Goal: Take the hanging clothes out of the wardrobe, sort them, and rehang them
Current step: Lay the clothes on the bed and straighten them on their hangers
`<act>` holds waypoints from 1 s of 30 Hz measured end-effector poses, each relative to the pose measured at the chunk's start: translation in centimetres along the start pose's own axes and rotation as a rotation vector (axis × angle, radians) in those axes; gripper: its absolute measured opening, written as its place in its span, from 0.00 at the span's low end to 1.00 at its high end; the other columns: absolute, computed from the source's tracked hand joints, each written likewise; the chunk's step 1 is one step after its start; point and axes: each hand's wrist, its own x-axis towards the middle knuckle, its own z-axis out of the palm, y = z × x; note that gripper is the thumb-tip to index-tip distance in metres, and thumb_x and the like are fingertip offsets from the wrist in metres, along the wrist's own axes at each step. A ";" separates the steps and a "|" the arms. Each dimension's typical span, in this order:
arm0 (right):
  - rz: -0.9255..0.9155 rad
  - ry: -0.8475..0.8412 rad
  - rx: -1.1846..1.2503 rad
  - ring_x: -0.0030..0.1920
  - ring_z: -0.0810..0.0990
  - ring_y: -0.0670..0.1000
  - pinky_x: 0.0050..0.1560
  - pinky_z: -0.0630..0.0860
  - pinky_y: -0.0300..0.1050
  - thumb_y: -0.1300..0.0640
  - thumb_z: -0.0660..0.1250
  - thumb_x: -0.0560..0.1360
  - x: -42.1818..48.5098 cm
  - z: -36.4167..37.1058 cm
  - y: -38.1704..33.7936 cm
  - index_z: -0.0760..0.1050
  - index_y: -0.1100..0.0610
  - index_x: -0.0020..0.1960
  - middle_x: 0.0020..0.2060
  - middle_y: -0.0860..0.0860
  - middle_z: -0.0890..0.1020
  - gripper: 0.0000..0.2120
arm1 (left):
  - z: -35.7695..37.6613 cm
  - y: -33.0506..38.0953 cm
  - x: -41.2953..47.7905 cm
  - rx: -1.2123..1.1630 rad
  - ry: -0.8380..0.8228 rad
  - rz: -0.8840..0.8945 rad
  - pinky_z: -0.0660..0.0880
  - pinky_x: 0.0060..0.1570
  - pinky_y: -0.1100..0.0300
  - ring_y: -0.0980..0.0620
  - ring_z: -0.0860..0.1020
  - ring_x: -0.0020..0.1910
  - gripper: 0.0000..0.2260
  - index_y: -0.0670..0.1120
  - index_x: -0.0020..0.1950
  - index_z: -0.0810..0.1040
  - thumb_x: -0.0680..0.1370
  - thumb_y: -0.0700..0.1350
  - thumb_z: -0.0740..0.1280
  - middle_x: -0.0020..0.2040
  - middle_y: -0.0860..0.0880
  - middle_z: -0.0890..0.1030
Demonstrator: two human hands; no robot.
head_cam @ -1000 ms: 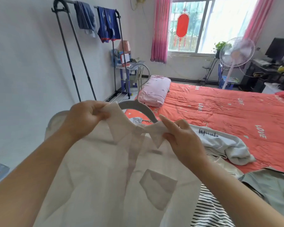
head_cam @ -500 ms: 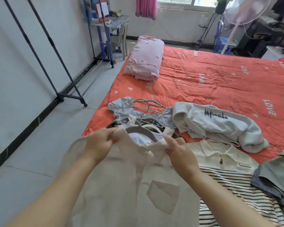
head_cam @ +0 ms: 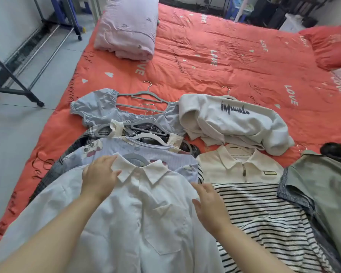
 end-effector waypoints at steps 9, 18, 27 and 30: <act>0.174 -0.011 -0.004 0.58 0.75 0.53 0.59 0.71 0.48 0.59 0.63 0.76 -2.9 -5.0 8.7 0.72 0.54 0.66 0.59 0.50 0.74 0.19 | 3.3 9.5 -3.3 -0.138 -0.003 0.198 0.72 0.51 0.41 0.39 0.78 0.53 0.16 0.43 0.56 0.81 0.70 0.44 0.66 0.53 0.42 0.80; 0.110 -0.046 -0.046 0.56 0.76 0.53 0.55 0.69 0.45 0.59 0.62 0.77 -0.2 -11.5 20.5 0.74 0.54 0.62 0.57 0.50 0.75 0.15 | 6.4 21.9 -4.9 -0.084 0.010 0.262 0.74 0.50 0.42 0.41 0.80 0.50 0.19 0.42 0.52 0.82 0.71 0.51 0.61 0.50 0.43 0.82; 0.015 0.041 -0.069 0.51 0.78 0.57 0.50 0.73 0.50 0.62 0.66 0.74 10.8 -19.2 32.1 0.79 0.56 0.56 0.50 0.53 0.78 0.12 | 11.7 34.0 1.9 -0.062 0.045 0.281 0.76 0.49 0.45 0.43 0.79 0.49 0.22 0.43 0.55 0.81 0.70 0.53 0.58 0.50 0.47 0.81; -0.002 0.065 -0.089 0.48 0.78 0.60 0.46 0.72 0.51 0.62 0.65 0.74 15.3 -20.6 33.2 0.79 0.58 0.52 0.48 0.55 0.78 0.09 | 13.7 36.2 5.2 -0.051 0.072 0.272 0.74 0.54 0.44 0.42 0.78 0.53 0.22 0.42 0.58 0.80 0.70 0.51 0.61 0.55 0.46 0.80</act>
